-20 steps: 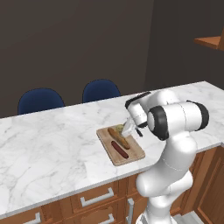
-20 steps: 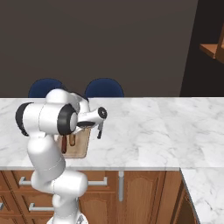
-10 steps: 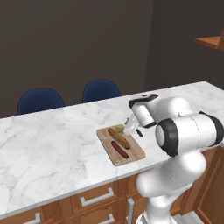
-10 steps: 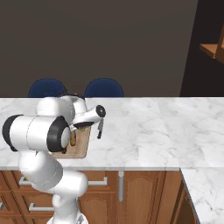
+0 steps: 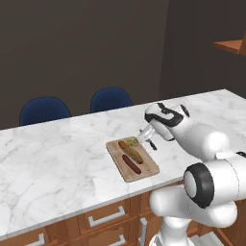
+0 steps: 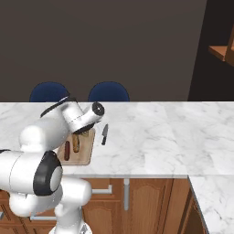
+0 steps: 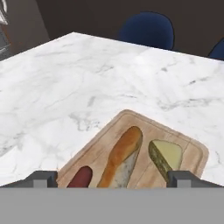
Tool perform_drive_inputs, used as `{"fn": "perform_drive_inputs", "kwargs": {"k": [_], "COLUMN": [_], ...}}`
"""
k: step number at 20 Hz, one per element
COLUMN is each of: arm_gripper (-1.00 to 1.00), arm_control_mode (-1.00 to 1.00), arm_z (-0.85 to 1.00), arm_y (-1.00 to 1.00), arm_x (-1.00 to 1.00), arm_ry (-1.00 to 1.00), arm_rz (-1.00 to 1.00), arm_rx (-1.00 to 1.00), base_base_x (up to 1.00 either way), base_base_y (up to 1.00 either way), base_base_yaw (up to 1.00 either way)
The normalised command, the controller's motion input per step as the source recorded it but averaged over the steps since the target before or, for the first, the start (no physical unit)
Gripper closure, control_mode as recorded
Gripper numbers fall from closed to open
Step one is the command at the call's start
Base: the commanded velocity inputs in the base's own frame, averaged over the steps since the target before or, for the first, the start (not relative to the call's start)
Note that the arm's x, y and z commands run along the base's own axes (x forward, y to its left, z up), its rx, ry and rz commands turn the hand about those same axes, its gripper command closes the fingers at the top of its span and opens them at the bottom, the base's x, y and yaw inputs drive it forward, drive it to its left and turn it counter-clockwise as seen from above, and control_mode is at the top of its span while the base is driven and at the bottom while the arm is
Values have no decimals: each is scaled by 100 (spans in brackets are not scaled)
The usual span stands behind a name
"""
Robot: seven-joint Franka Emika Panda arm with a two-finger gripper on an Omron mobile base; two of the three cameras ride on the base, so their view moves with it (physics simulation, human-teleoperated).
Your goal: Retrieve the sausage and cheese from the fridge and place them on the cutting board on the counter.
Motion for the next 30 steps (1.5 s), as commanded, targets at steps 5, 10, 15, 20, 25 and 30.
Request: {"fn": "perform_drive_inputs", "kwargs": {"k": [5,10,15,20,25,30], "arm_gripper": [-100,-100,-100,-100,-100,-100], "arm_control_mode": [-100,-100,-100,-100,-100,-100], "arm_z": [30,25,30,34,27,22], "arm_y": [0,0,-4,-12,-22,-19], "arm_x": [-59,-63,-62,-68,-82,-79], "arm_ry": [3,2,1,2,0,0], "arm_rz": [-29,-27,-20,-9,0,0], "arm_rx": [0,0,-3,-1,-4,-2], "base_base_x": [0,0,0,0,0,0], "base_base_y": [0,0,0,0,0,0], "base_base_yaw": [0,0,0,0,0,0]}}
